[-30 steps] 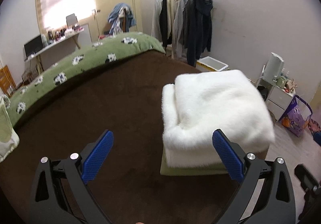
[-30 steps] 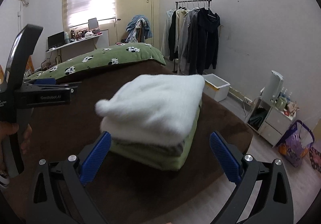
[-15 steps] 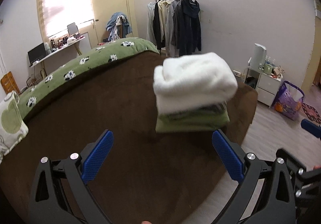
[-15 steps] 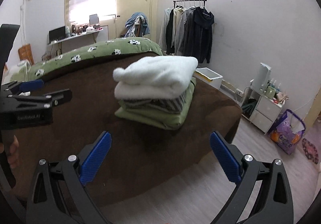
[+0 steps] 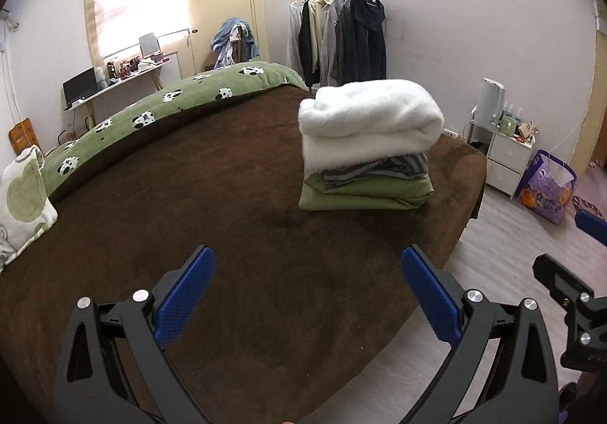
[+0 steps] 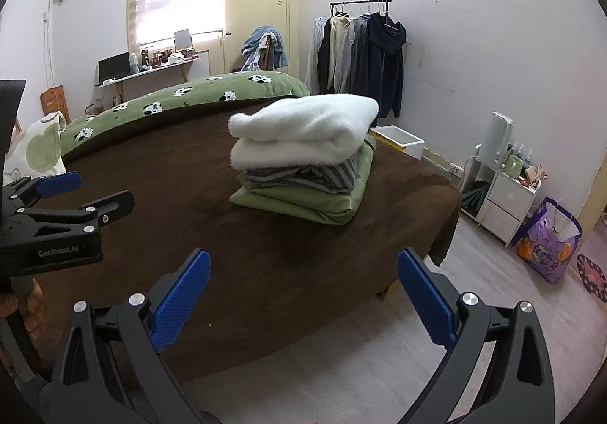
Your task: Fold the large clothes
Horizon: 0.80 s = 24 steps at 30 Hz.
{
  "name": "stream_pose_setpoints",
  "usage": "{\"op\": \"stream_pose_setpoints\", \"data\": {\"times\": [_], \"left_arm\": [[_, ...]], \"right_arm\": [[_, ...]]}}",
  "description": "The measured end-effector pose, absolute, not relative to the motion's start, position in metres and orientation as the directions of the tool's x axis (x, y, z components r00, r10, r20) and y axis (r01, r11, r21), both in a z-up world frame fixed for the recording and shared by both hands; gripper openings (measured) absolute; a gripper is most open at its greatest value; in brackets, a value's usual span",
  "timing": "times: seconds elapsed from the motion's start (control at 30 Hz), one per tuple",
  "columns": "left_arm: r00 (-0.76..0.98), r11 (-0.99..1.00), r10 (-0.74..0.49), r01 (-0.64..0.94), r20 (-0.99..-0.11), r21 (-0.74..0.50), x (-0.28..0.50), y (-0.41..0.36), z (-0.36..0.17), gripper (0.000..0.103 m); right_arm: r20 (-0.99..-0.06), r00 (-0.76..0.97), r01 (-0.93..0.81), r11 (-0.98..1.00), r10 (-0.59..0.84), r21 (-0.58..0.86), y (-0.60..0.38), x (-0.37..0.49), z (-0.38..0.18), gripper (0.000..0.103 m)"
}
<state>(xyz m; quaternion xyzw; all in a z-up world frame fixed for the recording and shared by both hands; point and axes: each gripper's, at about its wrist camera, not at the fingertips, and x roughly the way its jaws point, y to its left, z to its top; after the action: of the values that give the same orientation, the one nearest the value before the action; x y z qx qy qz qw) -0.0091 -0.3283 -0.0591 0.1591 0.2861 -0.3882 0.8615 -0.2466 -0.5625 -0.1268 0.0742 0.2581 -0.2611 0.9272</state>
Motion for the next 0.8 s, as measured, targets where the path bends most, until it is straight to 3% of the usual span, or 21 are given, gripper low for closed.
{"op": "stream_pose_setpoints", "data": {"times": [0.8], "left_arm": [[0.477, 0.603, -0.602, 0.797, -0.64, 0.027, 0.017, -0.392, -0.069, 0.097]], "right_arm": [[-0.52, 0.704, 0.535, 0.842, -0.484, -0.06, -0.607, -0.21, -0.106, 0.097]]}}
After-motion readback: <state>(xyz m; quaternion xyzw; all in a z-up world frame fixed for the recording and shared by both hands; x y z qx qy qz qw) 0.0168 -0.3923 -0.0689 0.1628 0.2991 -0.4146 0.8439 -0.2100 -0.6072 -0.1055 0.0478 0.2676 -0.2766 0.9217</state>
